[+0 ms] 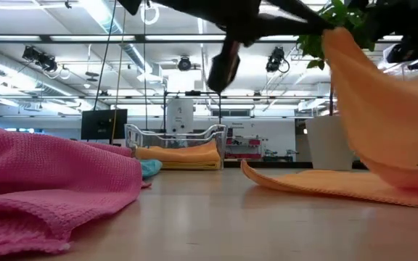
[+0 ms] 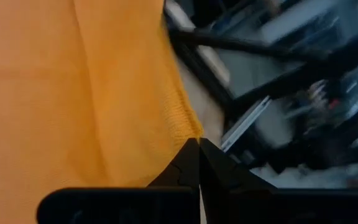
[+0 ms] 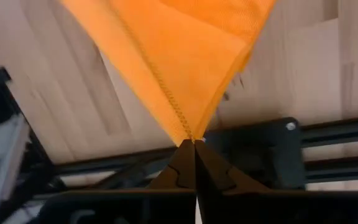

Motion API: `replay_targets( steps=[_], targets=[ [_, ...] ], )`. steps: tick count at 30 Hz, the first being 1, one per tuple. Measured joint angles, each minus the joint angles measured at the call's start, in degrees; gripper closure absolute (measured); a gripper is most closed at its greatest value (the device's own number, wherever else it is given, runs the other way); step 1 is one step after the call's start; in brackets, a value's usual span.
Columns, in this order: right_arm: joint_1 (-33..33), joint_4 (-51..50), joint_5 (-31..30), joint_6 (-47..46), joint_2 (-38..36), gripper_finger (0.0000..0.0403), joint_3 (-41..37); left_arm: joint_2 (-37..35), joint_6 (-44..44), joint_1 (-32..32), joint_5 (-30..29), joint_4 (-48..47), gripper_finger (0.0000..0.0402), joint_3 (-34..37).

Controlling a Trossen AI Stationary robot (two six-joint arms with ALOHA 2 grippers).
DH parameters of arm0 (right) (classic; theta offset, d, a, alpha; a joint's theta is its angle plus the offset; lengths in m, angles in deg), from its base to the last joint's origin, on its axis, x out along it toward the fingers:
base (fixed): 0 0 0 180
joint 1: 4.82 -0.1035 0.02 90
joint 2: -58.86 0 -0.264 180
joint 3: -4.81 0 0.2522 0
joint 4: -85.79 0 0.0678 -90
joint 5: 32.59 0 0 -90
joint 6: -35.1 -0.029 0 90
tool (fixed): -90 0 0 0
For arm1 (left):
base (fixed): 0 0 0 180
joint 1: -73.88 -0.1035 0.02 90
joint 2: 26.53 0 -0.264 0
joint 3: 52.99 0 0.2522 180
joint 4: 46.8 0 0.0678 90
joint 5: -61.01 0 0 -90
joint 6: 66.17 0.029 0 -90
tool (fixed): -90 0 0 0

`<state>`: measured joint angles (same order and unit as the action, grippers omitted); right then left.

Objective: Fold microfiber towels
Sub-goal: Fold the orange microfiber towel

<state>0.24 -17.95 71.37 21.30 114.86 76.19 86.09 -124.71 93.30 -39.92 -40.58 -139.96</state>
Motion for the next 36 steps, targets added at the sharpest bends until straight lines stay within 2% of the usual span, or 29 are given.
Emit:
replay_targets(
  steps=[4,8,10,13,16,20,22,24,27,29,33,36],
  targets=[
    [-0.11,-0.22,4.66,-4.7,-0.62,0.0403,0.0,4.87,-6.27,2.67,-4.63,9.07,0.0396,-0.92],
    [-4.0,-0.07,6.35,-8.78,-2.1,0.0403,-0.13,12.18,-11.83,5.88,-8.22,10.06,0.0398,-8.29],
    [-7.97,-0.01,6.51,-12.72,-3.77,0.0403,-0.43,16.07,-12.93,7.12,-7.63,10.04,0.0396,-13.94],
    [-16.27,0.45,5.95,-20.74,-6.86,0.0403,-1.22,20.14,-10.67,8.47,-3.0,7.53,0.0397,-22.13],
    [-25.24,2.83,2.9,-29.62,-8.76,0.0403,-1.45,20.01,-6.92,9.66,-2.85,-0.45,0.0398,-27.96],
    [-35.93,15.68,-1.62,-37.38,-8.46,0.0403,-1.49,17.14,-3.65,10.53,-4.43,-21.32,0.0398,-34.31],
    [-40.0,24.46,-8.25,-38.06,-6.95,0.0403,-1.49,14.67,-2.16,11.1,-7.76,-36.46,0.0398,-37.61],
    [-41.03,29.64,-17.6,-35.36,-4.74,0.0403,-1.49,11.4,-1.06,11.37,-13.74,-53.14,0.0399,-41.18],
    [-36.91,31.77,-29.86,-27.73,-1.0,0.0403,-1.37,5.88,-0.74,10.76,-25.16,-76.09,0.0399,-43.96],
    [-31.05,31.5,-35.53,-21.6,1.11,0.0403,-1.03,1.41,1.96,8.46,-28.16,-85.24,0.04,-43.11],
    [-14.36,34.22,-39.8,-2.4,3.2,0.0403,1.95,-7.34,19.16,-1.15,-29.12,-88.45,0.04,-39.61],
    [-0.08,35.52,-39.16,12.6,4.7,0.0403,8.71,-11.59,36.09,-11.38,-24.68,-82.66,0.04,-38.77]
  ],
)
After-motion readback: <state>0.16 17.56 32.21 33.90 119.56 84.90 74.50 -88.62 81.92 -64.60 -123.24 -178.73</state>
